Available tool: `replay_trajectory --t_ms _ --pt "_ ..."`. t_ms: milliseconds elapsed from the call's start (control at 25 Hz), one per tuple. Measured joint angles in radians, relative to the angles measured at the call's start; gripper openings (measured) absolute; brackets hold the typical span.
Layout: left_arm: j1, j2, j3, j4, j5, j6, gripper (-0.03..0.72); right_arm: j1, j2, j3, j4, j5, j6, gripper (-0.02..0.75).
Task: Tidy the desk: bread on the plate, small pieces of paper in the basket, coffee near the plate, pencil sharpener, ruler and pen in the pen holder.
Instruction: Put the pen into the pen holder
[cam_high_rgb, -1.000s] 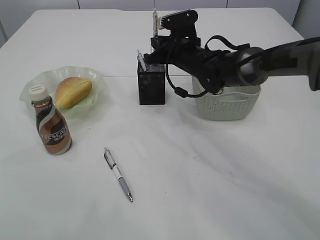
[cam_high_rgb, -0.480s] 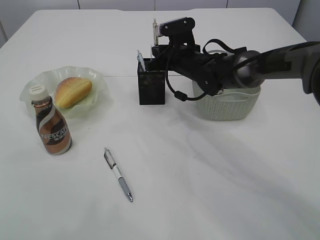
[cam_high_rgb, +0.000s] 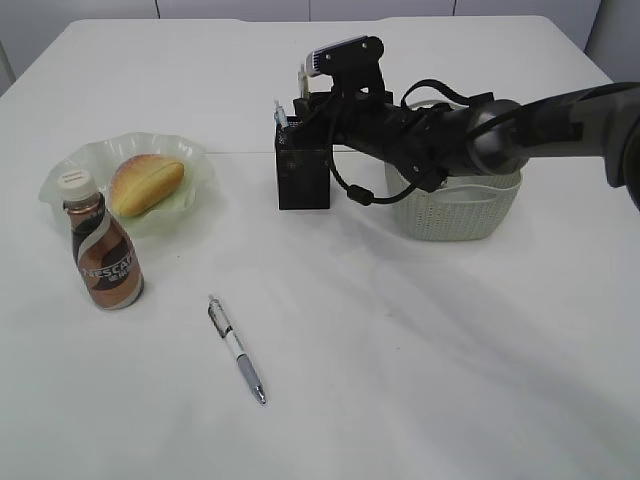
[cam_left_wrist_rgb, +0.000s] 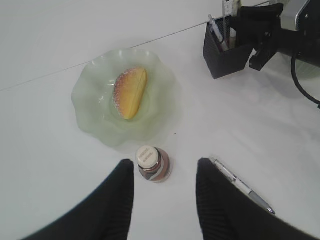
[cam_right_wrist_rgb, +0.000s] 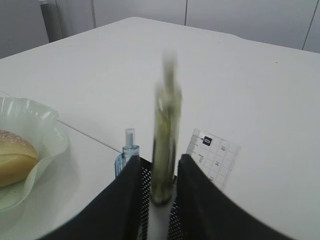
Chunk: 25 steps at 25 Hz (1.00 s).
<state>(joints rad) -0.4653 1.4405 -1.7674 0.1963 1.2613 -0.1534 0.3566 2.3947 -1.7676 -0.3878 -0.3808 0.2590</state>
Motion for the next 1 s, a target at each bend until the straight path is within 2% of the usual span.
replay_trajectory --t_ms 160,240,400,520,680,840,1000 --pt "0.000 0.000 0.000 0.000 0.000 0.000 0.307 0.000 0.000 -0.002 -0.042 0.000 0.036 0.284" --pt "0.000 0.000 0.000 0.000 0.000 0.000 0.307 0.000 0.000 -0.002 -0.049 0.000 0.042 0.319" --pt "0.000 0.000 0.000 0.000 0.000 0.000 0.307 0.000 0.000 -0.002 -0.056 0.003 0.046 0.336" --pt "0.000 0.000 0.000 0.000 0.000 0.000 0.307 0.000 -0.025 -0.002 -0.060 0.060 0.050 0.337" --pt "0.000 0.000 0.000 0.000 0.000 0.000 0.307 0.000 -0.105 -0.002 -0.062 0.232 0.115 0.334" --pt "0.000 0.000 0.000 0.000 0.000 0.000 0.307 0.010 -0.221 -0.002 -0.057 0.522 0.180 0.310" --pt "0.000 0.000 0.000 0.000 0.000 0.000 0.307 0.057 -0.342 -0.002 -0.029 0.798 0.189 0.263"
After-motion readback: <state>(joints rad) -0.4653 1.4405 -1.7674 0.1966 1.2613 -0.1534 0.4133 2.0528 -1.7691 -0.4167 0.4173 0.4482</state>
